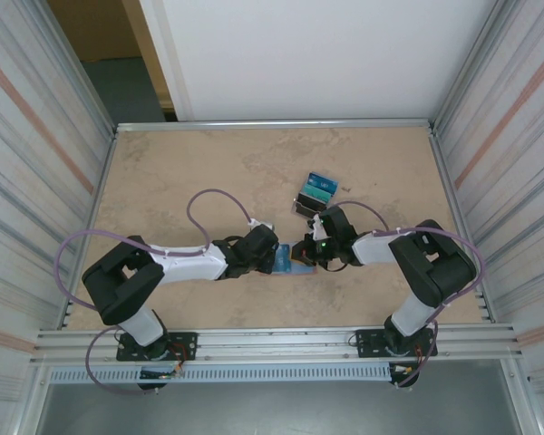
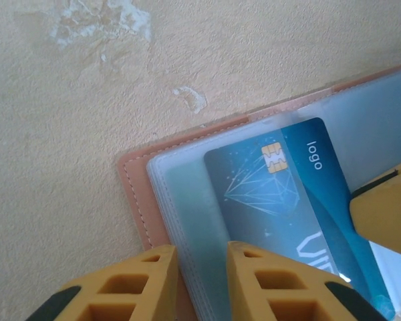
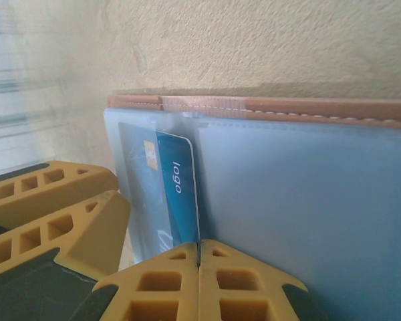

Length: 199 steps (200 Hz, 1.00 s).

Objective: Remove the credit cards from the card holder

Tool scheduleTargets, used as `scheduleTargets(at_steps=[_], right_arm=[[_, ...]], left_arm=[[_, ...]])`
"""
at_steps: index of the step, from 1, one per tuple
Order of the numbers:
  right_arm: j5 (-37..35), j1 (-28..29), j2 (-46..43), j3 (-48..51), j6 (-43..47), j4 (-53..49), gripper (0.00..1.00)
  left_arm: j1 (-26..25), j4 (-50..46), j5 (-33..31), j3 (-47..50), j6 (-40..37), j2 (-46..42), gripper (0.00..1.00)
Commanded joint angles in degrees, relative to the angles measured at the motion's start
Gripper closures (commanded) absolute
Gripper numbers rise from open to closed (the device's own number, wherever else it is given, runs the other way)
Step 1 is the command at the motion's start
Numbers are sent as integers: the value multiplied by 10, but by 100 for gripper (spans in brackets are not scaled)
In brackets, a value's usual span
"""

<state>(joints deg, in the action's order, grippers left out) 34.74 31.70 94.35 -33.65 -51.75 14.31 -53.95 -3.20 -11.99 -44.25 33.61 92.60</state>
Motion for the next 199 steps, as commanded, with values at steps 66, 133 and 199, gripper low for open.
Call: scheduleTargets(at_steps=[66,133,199], right_arm=[[-31,-16,-32,-34,53,-93,100],[-37,-30,-53,-32,70,-124,100],[-32,-39,-64,-28,74,-133,100]], left_arm=[[22,41,15,-20,-119,9,73],[11,2,-6,-54,-155,16,53],[-21,-97,-86,-109,-132,56,41]])
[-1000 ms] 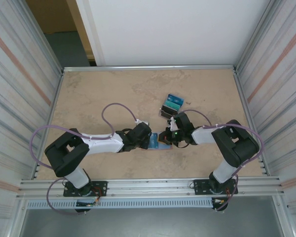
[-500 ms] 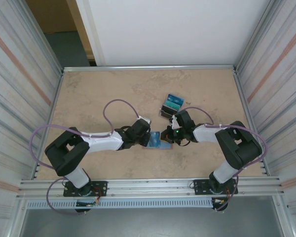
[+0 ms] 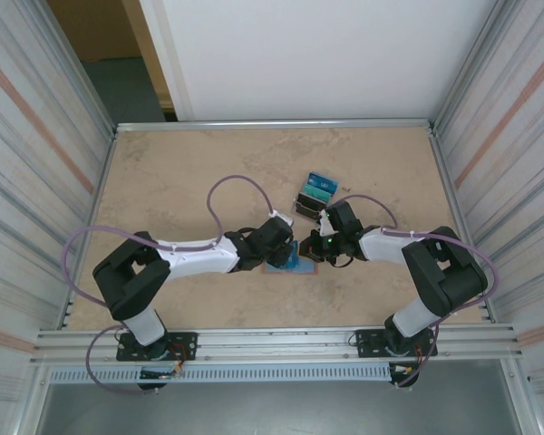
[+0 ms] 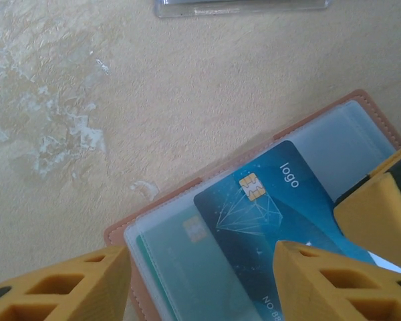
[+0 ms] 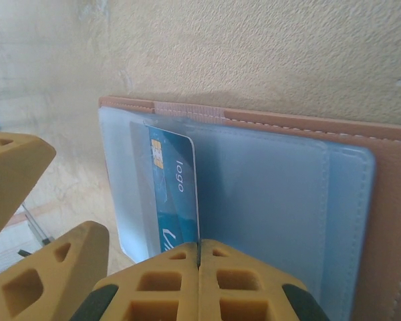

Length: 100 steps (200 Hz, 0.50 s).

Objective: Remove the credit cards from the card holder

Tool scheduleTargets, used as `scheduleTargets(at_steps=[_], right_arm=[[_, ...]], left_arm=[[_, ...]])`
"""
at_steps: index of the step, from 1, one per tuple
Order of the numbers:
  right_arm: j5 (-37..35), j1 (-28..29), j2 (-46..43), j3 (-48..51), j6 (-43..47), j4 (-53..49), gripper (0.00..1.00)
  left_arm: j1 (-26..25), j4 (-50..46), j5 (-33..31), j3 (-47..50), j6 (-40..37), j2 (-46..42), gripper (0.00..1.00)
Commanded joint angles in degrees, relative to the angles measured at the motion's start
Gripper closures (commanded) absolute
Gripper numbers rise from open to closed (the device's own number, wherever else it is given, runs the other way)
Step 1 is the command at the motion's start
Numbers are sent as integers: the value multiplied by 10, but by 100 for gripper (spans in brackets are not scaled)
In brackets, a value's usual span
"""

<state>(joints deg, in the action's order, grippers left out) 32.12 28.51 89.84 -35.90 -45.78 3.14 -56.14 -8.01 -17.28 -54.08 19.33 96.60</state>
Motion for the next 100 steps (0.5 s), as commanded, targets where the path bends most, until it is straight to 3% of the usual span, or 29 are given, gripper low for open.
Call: scheduleTargets(at_steps=[1,100], right_arm=[[-6,-7,-19,-5,15,-21,100],[31,-14,-29,18,-17,32,98]], left_arm=[[1,-49,-33,-11,11,17,41],[-1,-57,-16,-20,17,57,43]])
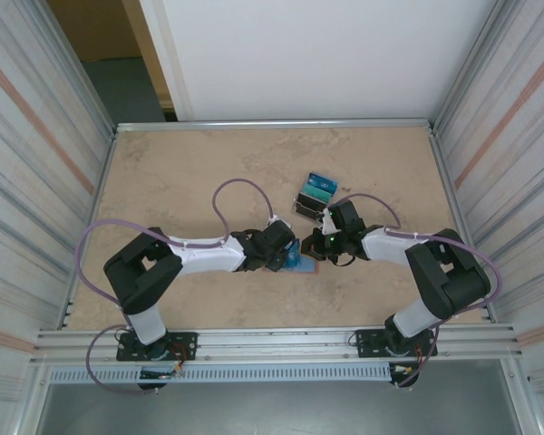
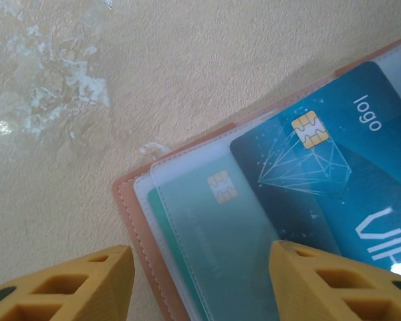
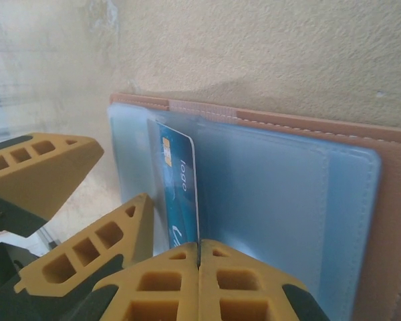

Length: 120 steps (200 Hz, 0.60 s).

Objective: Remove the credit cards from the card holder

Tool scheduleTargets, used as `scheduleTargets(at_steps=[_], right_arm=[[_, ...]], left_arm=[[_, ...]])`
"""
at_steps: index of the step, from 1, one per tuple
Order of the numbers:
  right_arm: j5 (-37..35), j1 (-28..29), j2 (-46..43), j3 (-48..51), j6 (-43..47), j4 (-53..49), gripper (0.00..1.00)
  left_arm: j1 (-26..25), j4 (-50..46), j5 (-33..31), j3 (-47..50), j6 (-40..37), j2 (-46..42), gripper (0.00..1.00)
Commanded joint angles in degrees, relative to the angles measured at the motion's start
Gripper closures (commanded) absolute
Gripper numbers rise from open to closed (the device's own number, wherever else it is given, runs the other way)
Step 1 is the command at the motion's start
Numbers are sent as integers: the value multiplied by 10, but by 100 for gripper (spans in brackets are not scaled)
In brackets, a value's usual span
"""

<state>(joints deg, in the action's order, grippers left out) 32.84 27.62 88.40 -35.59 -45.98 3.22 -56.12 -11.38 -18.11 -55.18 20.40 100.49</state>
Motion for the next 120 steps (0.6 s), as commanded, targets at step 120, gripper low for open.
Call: scheduleTargets(at_steps=[120], right_arm=[[54,12,41,29,-54,137,83]], left_arm=[[-2,-13,9,-4,16,22,45]])
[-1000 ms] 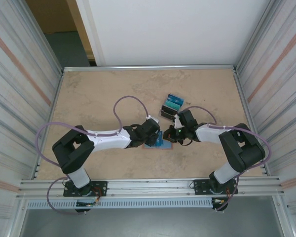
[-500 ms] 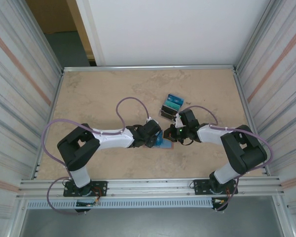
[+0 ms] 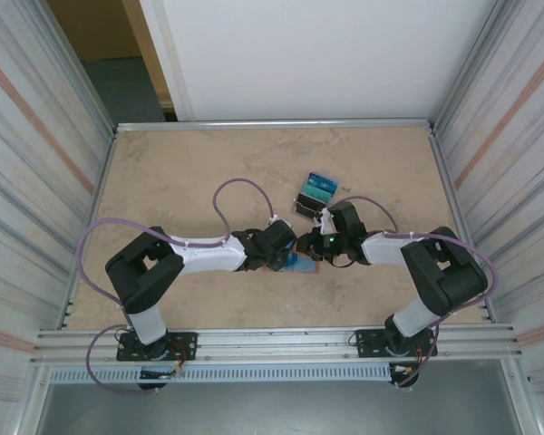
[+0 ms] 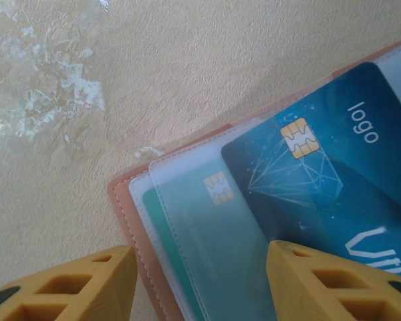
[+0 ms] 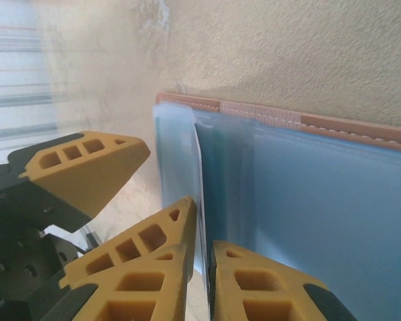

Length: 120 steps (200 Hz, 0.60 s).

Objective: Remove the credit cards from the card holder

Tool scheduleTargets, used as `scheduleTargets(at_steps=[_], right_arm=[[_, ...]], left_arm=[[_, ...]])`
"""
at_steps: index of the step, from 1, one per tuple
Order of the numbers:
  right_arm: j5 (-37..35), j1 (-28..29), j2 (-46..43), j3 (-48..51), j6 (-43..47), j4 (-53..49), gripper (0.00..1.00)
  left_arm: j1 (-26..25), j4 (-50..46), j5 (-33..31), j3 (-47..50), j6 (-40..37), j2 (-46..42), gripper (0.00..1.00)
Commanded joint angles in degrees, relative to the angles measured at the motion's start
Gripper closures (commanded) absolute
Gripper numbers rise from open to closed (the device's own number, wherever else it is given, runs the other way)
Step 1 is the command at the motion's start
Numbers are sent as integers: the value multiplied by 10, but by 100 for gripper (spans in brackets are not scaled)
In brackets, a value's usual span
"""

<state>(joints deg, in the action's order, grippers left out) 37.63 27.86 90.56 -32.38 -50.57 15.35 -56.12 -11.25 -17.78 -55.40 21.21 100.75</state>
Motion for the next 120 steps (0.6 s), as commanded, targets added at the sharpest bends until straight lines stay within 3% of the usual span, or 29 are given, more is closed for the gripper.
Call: scheduleTargets(at_steps=[1,40,120], right_arm=[[5,9,19,-4,-8,16,83],[-24,13,19,-10,3,-7,90],[-97,10,-51,-36,70,-179,100]], left_arm=[[-2,-15,6,-2,8,19,45],[-2,-12,4,2,8,16,45],[25,-4,-5,12,-12,6,51]])
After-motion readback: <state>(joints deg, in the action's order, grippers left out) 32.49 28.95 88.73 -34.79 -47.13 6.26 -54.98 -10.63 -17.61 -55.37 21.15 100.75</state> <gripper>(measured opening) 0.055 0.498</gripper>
